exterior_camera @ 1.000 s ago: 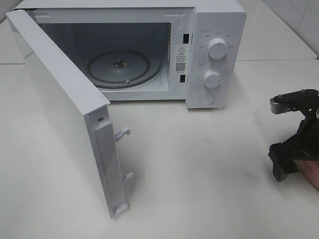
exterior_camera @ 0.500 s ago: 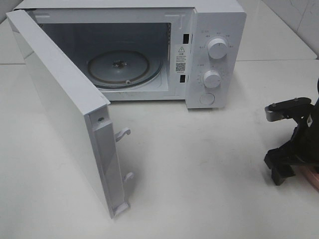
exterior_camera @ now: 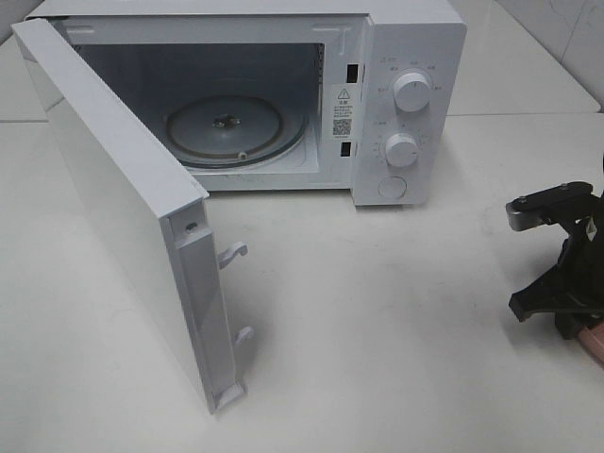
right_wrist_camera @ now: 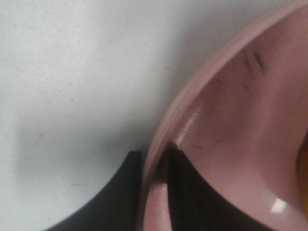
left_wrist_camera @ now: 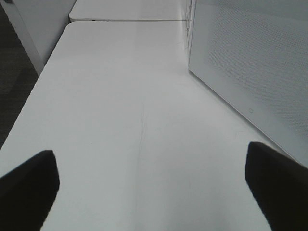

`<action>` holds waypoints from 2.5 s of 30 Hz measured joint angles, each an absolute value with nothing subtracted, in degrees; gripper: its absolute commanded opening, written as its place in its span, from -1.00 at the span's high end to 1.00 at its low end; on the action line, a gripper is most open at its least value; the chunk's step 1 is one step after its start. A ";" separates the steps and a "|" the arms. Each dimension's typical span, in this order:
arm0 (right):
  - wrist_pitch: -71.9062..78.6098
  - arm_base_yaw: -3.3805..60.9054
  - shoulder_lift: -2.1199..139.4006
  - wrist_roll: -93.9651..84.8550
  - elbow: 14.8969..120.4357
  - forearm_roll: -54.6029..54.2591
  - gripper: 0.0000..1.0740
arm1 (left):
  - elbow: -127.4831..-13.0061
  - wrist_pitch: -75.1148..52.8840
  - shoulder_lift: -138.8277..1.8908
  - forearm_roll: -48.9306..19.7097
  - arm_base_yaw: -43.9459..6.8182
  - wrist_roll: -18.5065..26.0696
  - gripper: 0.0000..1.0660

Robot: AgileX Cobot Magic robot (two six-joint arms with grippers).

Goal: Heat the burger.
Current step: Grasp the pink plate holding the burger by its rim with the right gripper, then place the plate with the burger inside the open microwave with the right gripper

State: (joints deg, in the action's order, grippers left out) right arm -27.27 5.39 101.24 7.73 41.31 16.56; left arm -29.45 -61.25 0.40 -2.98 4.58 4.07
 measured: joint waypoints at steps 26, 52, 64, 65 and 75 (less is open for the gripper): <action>-37.01 13.18 97.00 24.12 41.14 30.54 1.00 | -29.45 -61.25 0.40 -2.98 4.58 4.07 -0.84; -50.36 29.45 86.17 29.16 41.14 35.52 1.00 | -29.45 -61.25 0.40 -2.98 4.58 4.07 -0.84; -53.57 39.53 80.67 27.16 41.08 34.95 1.00 | -29.45 -61.25 0.40 -2.98 4.58 4.07 -0.84; -53.57 39.53 80.67 27.16 41.08 34.95 1.00 | -29.45 -61.25 0.40 -2.98 4.58 4.07 -0.84; -56.44 46.35 77.98 24.87 41.08 34.72 1.00 | -29.45 -61.25 0.40 -2.98 4.58 4.07 -0.84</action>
State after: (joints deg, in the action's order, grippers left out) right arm -56.44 46.35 77.98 24.87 41.08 34.72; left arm -29.45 -61.25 0.40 -2.98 4.58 4.07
